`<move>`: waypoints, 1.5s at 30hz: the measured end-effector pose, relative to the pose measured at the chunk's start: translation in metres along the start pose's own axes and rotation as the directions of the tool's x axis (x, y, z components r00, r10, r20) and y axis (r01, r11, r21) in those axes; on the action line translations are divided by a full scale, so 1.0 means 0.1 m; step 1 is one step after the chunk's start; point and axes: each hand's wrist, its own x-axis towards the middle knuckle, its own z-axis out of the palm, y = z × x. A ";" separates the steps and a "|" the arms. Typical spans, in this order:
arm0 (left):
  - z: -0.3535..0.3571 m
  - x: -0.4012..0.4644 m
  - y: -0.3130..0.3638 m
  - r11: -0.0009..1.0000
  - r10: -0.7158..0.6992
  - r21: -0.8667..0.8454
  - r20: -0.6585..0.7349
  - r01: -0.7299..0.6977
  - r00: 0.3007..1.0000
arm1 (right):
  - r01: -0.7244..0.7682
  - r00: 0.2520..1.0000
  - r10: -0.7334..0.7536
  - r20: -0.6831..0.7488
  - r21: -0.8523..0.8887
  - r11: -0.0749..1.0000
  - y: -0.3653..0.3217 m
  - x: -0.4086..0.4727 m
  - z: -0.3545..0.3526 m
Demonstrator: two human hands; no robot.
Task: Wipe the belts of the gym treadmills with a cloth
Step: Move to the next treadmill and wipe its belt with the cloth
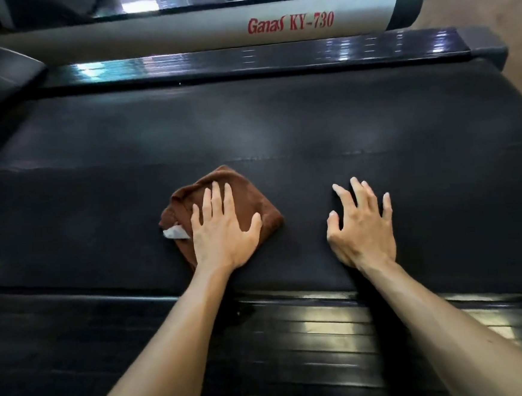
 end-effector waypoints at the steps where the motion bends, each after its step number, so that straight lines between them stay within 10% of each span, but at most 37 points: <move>1: 0.00 -0.11 -0.01 1.000 -0.001 0.000 0.003 0.001 1.000 | 0.003 1.000 -0.003 0.002 -0.002 1.000 -0.01 0.00 -0.01; 45: -0.33 -0.55 -0.25 0.990 0.142 -0.022 0.113 -0.141 0.983 | 0.000 0.998 0.001 0.060 -0.013 1.000 -0.01 -0.03 -0.07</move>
